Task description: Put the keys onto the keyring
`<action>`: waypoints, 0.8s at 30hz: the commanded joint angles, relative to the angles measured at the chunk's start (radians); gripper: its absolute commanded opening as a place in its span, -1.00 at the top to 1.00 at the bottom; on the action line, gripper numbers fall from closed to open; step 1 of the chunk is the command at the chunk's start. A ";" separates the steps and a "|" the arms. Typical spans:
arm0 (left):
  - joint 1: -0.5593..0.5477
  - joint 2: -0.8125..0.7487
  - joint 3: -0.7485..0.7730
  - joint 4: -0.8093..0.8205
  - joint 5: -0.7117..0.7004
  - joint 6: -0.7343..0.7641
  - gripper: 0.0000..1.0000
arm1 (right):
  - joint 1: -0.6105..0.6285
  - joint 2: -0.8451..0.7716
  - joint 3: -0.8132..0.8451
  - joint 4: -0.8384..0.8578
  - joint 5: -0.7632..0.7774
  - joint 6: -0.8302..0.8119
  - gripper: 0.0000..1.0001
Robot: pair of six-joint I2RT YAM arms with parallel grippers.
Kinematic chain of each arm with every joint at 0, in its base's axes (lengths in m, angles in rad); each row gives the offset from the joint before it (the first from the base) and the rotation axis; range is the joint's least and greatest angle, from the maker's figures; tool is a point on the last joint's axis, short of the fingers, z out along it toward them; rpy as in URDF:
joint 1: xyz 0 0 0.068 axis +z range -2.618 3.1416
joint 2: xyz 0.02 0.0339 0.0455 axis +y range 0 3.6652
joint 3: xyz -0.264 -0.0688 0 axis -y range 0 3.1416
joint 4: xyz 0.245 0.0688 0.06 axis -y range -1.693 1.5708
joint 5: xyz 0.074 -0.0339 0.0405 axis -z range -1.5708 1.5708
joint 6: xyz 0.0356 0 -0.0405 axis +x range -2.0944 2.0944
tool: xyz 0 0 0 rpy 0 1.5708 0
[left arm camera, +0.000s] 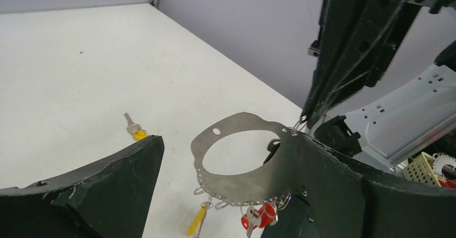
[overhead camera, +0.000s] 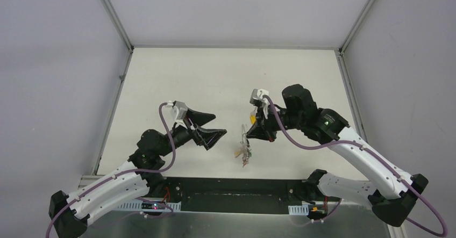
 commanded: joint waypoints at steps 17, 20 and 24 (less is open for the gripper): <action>-0.010 0.089 0.184 -0.336 -0.108 -0.147 -0.98 | -0.008 0.097 -0.015 0.008 -0.003 -0.006 1.00; -0.009 0.111 0.204 -0.371 -0.107 -0.152 -0.98 | -0.006 0.129 -0.033 0.086 -0.039 0.021 1.00; -0.010 0.120 0.207 -0.371 -0.078 -0.137 -0.98 | 0.001 0.177 -0.037 0.142 -0.055 0.042 1.00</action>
